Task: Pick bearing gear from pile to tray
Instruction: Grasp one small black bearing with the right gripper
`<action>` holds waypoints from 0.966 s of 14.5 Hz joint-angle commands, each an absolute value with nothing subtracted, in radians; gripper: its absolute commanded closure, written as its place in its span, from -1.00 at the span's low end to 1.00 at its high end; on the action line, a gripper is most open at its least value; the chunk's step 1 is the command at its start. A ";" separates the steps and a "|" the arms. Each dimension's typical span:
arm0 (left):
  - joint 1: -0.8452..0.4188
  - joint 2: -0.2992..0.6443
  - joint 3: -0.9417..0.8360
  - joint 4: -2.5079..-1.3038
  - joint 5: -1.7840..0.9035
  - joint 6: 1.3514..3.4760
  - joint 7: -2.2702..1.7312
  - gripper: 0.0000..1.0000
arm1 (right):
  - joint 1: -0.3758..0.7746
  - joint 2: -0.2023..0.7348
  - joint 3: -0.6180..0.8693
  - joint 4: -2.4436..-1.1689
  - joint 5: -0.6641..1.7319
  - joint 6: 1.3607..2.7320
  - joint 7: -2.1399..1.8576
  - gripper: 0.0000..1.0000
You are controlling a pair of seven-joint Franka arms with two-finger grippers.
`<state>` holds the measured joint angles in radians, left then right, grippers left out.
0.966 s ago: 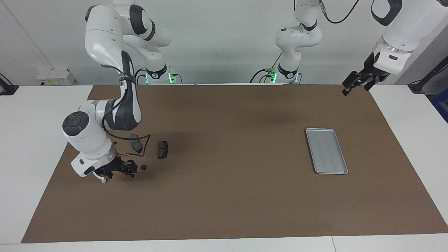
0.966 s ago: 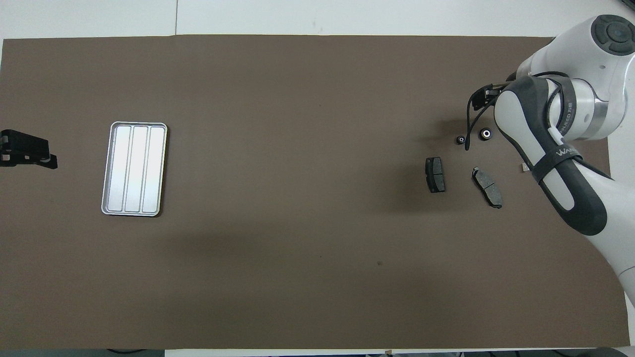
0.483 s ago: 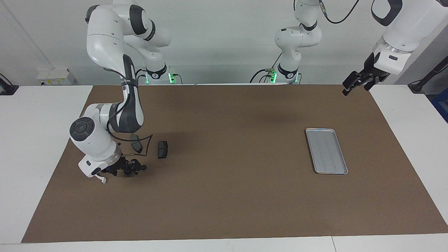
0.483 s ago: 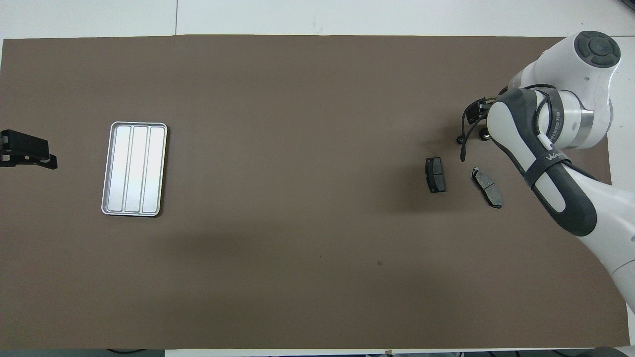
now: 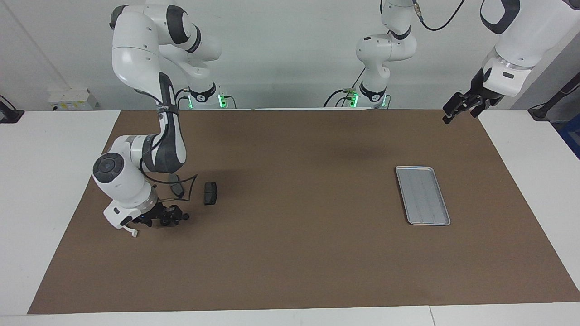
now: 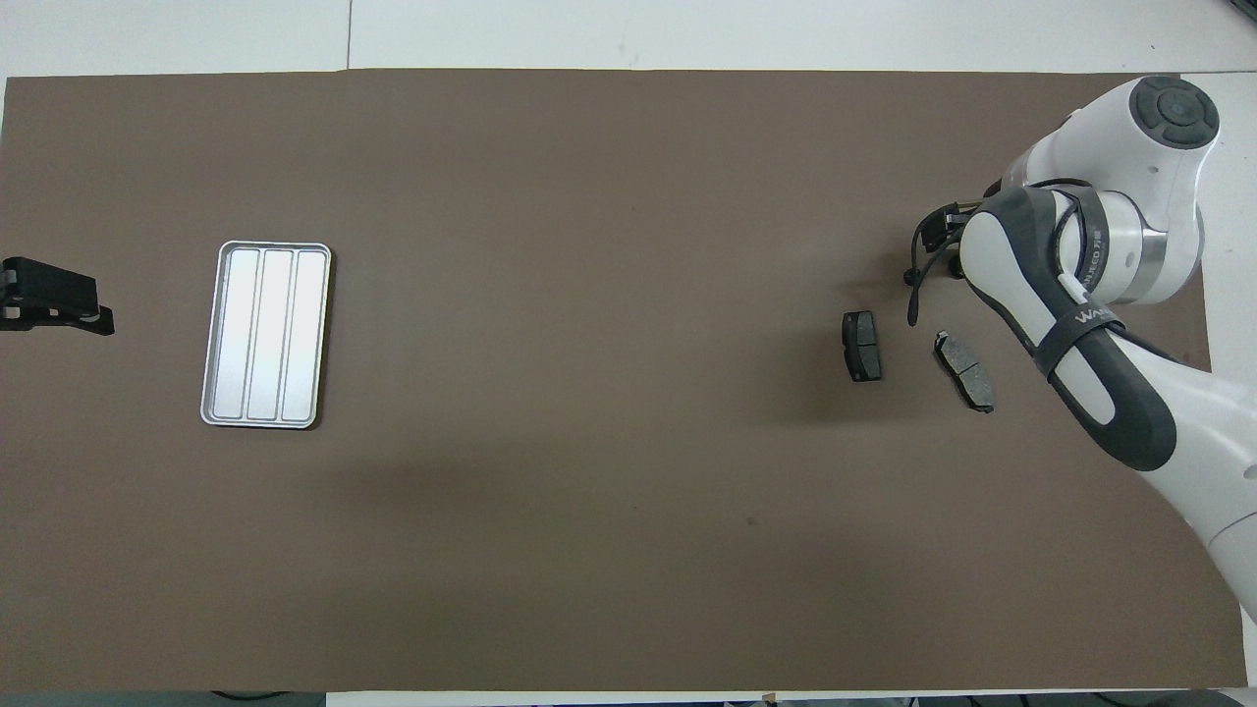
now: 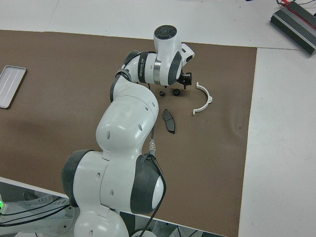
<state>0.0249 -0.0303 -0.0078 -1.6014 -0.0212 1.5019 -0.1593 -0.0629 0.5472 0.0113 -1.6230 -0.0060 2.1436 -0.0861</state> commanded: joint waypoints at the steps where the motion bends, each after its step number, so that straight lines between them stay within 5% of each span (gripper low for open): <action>1: 0.034 -0.064 -0.012 -1.641 -0.040 1.525 -0.166 -1.00 | -0.077 0.517 0.020 -1.672 -0.011 2.183 -0.115 -0.85; 10: 0.034 -0.064 -0.012 -1.640 -0.043 1.522 -0.164 -1.00 | -0.075 0.518 0.020 -1.695 -0.011 2.201 -0.112 -0.83; 14: 0.032 -0.063 -0.012 -1.638 -0.043 1.522 -0.164 -1.00 | -0.072 0.520 0.020 -1.697 -0.011 2.214 -0.112 -0.39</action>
